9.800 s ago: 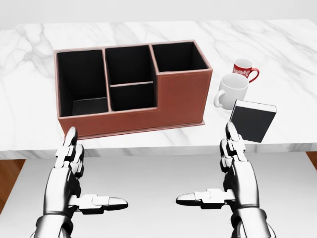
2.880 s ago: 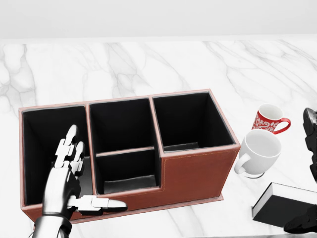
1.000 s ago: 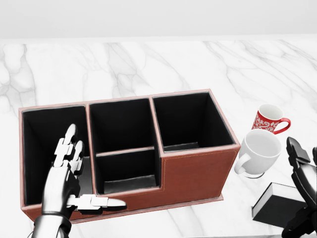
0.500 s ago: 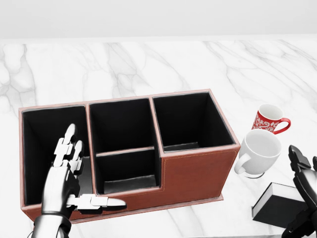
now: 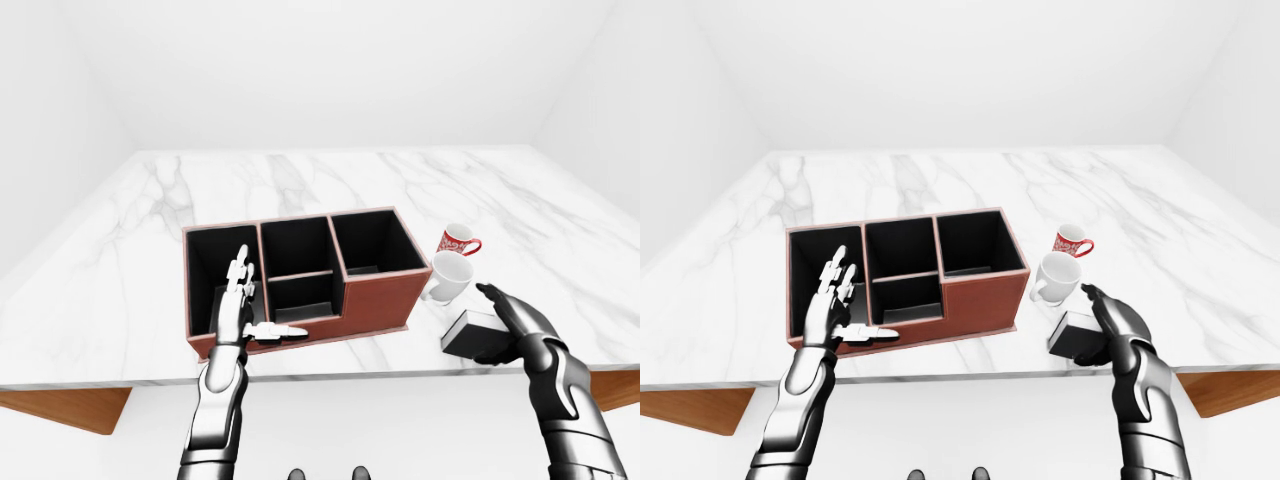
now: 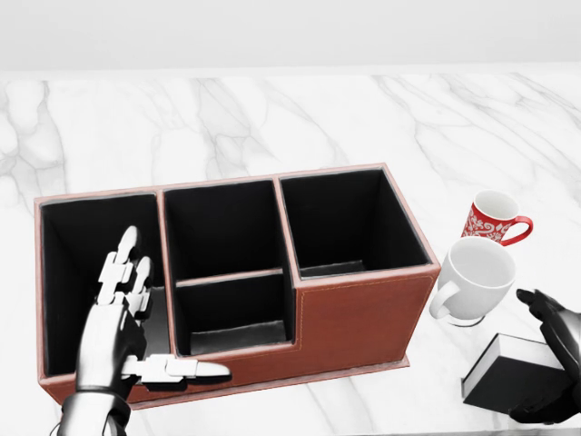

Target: Pick up the book and place it in the right compartment of the caddy.

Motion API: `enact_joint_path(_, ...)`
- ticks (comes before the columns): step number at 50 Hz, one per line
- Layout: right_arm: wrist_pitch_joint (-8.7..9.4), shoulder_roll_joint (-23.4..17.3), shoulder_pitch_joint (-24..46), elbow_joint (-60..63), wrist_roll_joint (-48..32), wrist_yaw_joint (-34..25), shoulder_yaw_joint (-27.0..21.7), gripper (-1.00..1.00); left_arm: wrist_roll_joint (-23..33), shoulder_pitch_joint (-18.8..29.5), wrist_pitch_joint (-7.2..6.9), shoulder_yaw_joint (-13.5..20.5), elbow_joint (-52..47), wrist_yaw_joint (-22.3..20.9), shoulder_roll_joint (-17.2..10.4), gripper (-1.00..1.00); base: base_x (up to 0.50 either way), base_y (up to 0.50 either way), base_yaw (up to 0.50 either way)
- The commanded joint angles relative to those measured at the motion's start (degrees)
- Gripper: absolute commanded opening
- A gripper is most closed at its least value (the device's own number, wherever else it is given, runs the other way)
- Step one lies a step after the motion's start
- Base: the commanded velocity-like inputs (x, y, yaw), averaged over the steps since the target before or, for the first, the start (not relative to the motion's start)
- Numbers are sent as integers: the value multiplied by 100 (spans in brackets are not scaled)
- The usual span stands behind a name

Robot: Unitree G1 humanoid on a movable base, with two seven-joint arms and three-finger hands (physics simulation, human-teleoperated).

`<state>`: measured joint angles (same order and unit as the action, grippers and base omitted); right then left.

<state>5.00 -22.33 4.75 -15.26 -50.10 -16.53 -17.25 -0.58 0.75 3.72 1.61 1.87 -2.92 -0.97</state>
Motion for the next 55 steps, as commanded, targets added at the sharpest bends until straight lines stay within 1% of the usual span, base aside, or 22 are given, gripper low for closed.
enact_joint_path(1,0,-16,17,-454,167,-81,144,46,-35,11,-58,18,-28,-6,-5,100,0,0,0)
enact_joint_path(5,0,12,8,-353,276,-257,130,47,-50,25,-36,21,16,-12,-5,100,0,0,0)
enact_joint_path(6,0,15,3,-349,287,-263,129,43,-51,24,-18,21,33,-13,-5,100,0,0,0)
enact_joint_path(7,0,38,-27,-273,308,-322,123,29,-52,3,-70,15,-43,-14,-6,100,0,0,0)
enact_joint_path(8,0,46,-40,-253,316,-342,122,25,-54,2,-67,16,-42,-17,-6,100,0,0,0)
enact_joint_path(9,0,71,-73,-181,341,-404,114,8,-52,-2,-71,16,-53,-18,-6,100,0,0,0)
enact_joint_path(10,0,76,-85,-177,343,-419,116,6,-53,-5,-70,15,-57,-19,-6,100,0,0,0)
enact_joint_path(11,0,76,-82,-206,349,-409,115,-11,-50,-5,-72,16,-61,-15,-5,100,0,0,0)
enact_joint_path(12,0,75,-78,-225,363,-406,112,-21,-50,-4,-62,18,-50,-14,-5,100,0,0,0)
enact_joint_path(13,0,73,-81,-249,388,-418,106,-43,-50,-4,-62,20,-48,-12,-5,100,0,0,0)
enact_joint_path(14,0,92,-115,-164,424,-491,90,-73,-49,-12,-77,15,-71,-10,-2,100,0,0,0)
enact_joint_path(16,0,122,-154,-42,475,-596,71,-100,-41,-18,-52,10,-53,-9,0,100,0,0,0)
enact_joint_path(23,0,187,-261,185,535,-742,34,-100,-33,-43,-90,-7,-125,-29,1,100,0,0,0)
enact_joint_path(29,0,245,-305,337,496,-812,23,-100,-31,-27,-37,-5,-63,-45,0,100,0,0,0)
enact_joint_path(34,0,247,-348,283,367,-613,44,-100,-25,-42,-54,-7,-103,-49,0,100,0,0,0)
enact_joint_path(38,0,228,-330,317,311,-620,19,-100,-16,-26,3,-10,-36,-47,4,100,0,0,0)
enact_joint_path(42,0,196,-276,608,219,-757,-45,-100,-15,-38,-47,-15,-99,-44,5,100,0,0,0)
enact_joint_path(48,0,295,-358,1487,-56,-1366,-99,-100,-12,-46,-47,-18,-120,-49,6,100,0,0,0)
enact_joint_path(50,0,335,-384,2022,-178,-1808,-136,-100,-8,-37,-35,-19,-100,-47,7,100,0,0,0)
enact_joint_path(52,0,383,-384,2247,-251,-2056,-175,-100,-6,-42,-42,-21,-113,-46,7,100,0,0,0)
enact_joint_path(53,0,416,-401,2503,-299,-2337,-169,-100,-7,-33,-9,-19,-75,-46,8,100,0,0,0)
enact_joint_path(55,0,476,-390,2733,-338,-2347,-221,-100,-8,-52,-31,-24,-114,-50,8,100,0,0,0)
